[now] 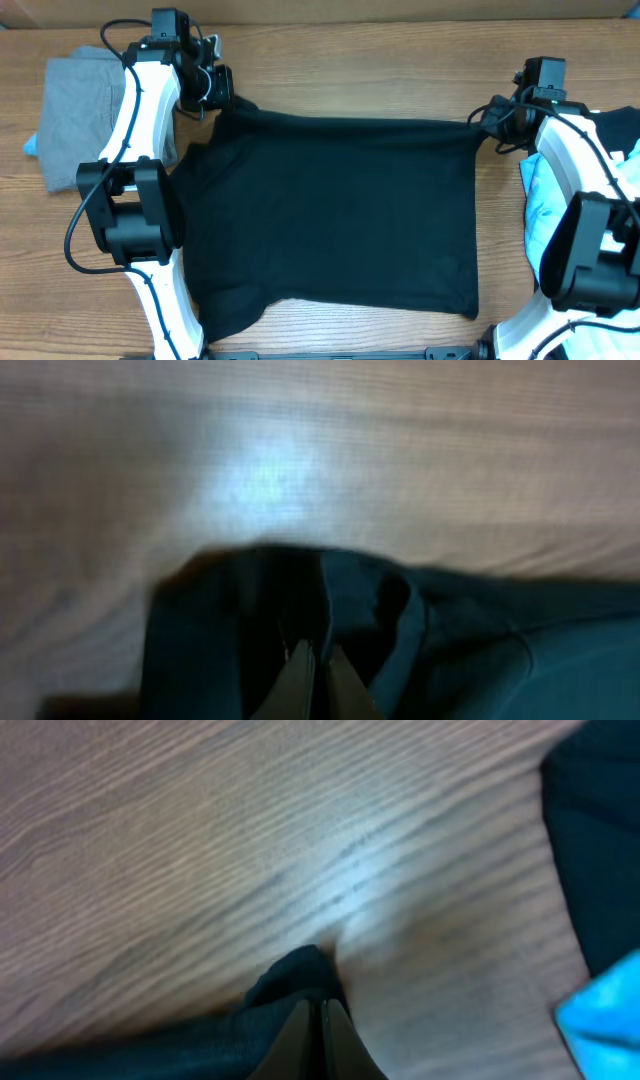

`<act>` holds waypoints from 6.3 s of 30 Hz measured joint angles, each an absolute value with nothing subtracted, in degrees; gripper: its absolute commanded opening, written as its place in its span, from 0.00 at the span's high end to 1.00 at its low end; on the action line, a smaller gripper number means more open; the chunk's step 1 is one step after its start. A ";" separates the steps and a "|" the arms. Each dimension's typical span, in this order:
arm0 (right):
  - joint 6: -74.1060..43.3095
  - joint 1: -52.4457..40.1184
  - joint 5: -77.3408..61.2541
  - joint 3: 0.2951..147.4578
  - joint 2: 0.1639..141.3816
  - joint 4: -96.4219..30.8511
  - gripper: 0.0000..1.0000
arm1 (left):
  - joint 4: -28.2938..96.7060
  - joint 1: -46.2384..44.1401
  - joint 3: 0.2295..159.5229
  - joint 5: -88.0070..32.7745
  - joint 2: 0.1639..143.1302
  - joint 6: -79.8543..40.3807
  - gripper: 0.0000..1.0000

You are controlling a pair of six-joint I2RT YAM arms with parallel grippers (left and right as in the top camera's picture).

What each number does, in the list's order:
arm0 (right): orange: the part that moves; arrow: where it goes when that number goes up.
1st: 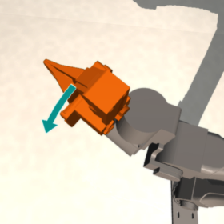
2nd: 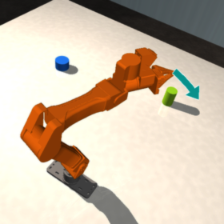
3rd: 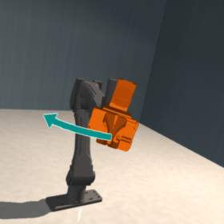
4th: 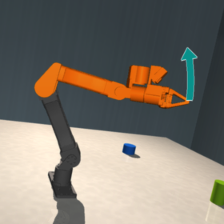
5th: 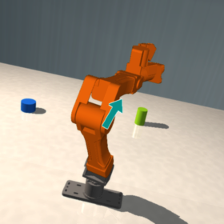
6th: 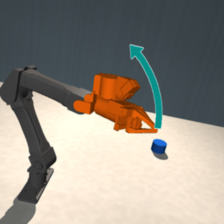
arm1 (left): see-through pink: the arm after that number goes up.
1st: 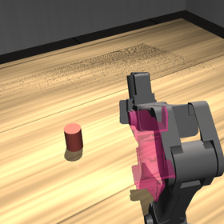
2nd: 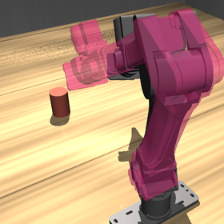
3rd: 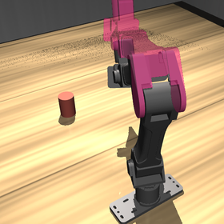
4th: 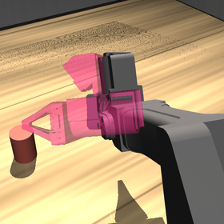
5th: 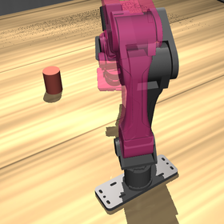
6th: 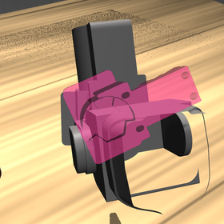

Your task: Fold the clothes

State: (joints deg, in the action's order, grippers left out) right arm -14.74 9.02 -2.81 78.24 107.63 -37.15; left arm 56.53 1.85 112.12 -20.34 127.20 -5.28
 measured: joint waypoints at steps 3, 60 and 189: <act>-14.74 9.02 -2.81 78.32 106.32 -39.90 0.96 | 60.14 1.65 112.12 -18.74 126.58 -4.43 0.96; -11.25 10.15 -7.53 78.43 105.51 -67.42 0.37 | 87.24 2.42 109.34 -7.22 123.31 1.69 0.28; -10.44 10.15 -15.00 77.28 97.97 -63.11 0.33 | 66.65 -21.63 84.44 -2.70 114.41 -5.02 0.67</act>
